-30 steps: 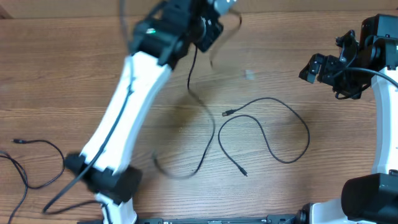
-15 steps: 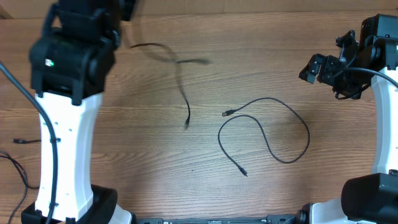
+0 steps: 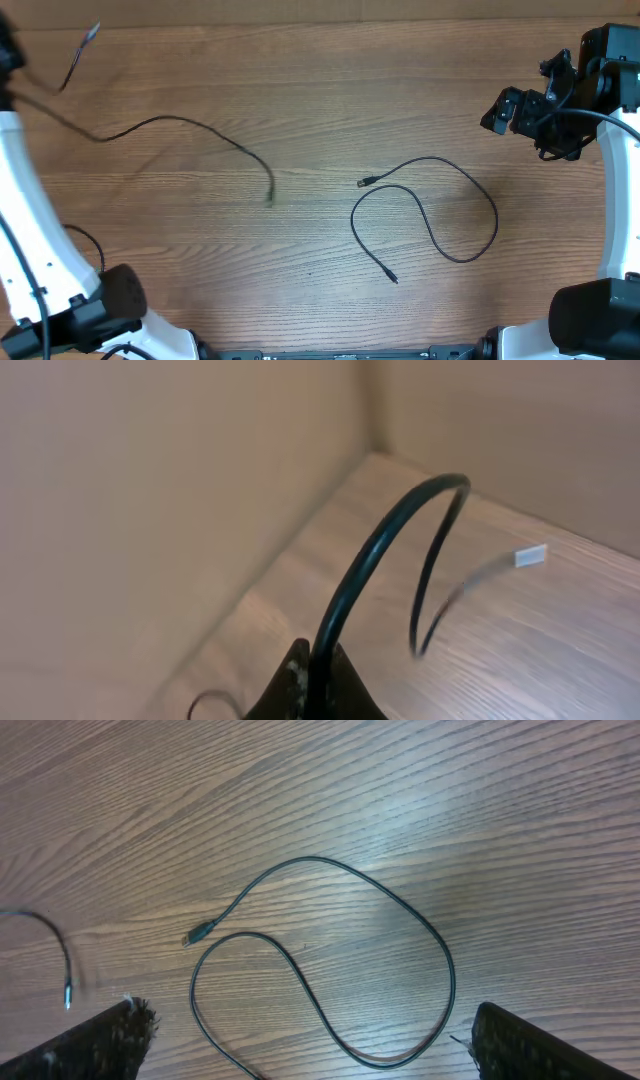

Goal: Untangle cables

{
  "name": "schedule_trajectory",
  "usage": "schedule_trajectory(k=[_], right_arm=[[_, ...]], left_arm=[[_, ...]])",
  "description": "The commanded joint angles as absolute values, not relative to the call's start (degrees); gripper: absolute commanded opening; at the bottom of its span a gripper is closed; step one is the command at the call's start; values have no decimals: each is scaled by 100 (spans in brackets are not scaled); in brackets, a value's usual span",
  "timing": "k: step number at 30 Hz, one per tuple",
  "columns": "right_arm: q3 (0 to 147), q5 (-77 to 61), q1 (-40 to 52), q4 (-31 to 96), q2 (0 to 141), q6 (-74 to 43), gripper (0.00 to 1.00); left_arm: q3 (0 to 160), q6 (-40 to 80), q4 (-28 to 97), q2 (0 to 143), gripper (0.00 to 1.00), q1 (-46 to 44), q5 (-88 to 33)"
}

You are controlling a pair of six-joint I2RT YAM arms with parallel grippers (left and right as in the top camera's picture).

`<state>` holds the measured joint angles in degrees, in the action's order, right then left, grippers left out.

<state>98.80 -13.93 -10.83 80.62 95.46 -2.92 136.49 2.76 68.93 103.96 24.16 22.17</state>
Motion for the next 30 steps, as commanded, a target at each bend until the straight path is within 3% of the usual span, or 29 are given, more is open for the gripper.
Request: schedule_trajectory(k=[1, 10, 18, 19, 22, 25, 30], right_arm=[[9856, -1356, -1100, 8029, 9550, -246, 100], [9856, -1356, -1098, 8031, 9550, -246, 100], [9856, -1356, -1098, 8034, 9550, -244, 100], [9856, -1356, -1098, 8038, 9550, -244, 100], [9856, -1354, -1098, 8075, 9550, -244, 100], [9856, -1356, -1098, 8073, 9550, -244, 100], [9856, -1356, -1098, 8079, 9550, -244, 100]], left_arm=[[13699, 991, 6969, 10575, 4, 3098, 1730], [13699, 1520, 6969, 10997, 4, 3990, 1234], [13699, 1590, 7037, 11561, 4, 4209, 1020], [13699, 1588, 7046, 11607, 11, 4209, 961], [13699, 1588, 7150, 11850, 21, 4206, 738], [13699, 1503, 7260, 11944, 52, 4206, 578], [13699, 1009, 7356, 11948, 73, 4180, -561]])
